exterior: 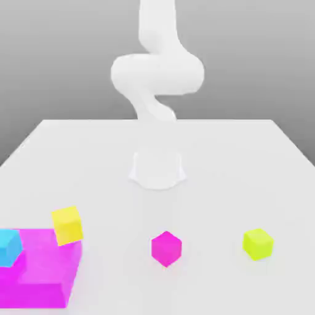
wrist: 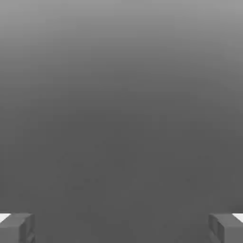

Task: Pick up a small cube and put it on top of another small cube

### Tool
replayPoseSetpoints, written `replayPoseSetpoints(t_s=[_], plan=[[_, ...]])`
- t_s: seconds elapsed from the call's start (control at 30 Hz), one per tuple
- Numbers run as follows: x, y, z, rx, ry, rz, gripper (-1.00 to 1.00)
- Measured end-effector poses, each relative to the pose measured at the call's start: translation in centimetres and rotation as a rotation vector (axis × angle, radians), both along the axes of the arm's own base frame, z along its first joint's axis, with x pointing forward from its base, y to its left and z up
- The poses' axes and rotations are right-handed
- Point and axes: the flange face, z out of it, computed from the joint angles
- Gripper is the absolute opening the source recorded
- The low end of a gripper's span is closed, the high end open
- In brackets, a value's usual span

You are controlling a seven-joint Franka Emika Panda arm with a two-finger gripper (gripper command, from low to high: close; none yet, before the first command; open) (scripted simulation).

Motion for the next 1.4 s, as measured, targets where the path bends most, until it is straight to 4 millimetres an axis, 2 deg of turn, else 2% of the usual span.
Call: replayPoseSetpoints(t_s=[0.1,0.2,0.3,0.43,0.53,0.67,0.8,0.9,0.97,1.03,1.2,1.23,1.4], plan=[[2.8,2.4,-4.8,-0.065,0.068,0.171,0.00],[4.8,5.1,-9.7,-0.129,0.127,0.337,0.00],[6.0,8.0,-14.8,-0.194,0.181,0.504,0.00],[6.3,11.9,-21.6,-0.283,0.246,0.729,0.00],[5.7,14.7,-26.6,-0.352,0.289,0.898,0.00],[3.8,17.8,-33.2,-0.446,0.343,1.125,0.00],[0.8,20.5,-39.4,-0.547,0.389,1.364,0.00],[-1.9,21.8,-43.7,-0.625,0.422,1.541,0.00],[-3.6,21.9,-46.4,-0.675,0.446,1.648,0.00],[-4.3,21.8,-48.7,-0.703,0.458,1.702,0.00],[-4.5,21.7,-53.9,-0.710,0.462,1.720,0.00],[-4.6,21.7,-54.6,-0.709,0.463,1.720,-1.00],[-4.6,21.7,-54.6,-0.708,0.466,1.720,-1.00]])
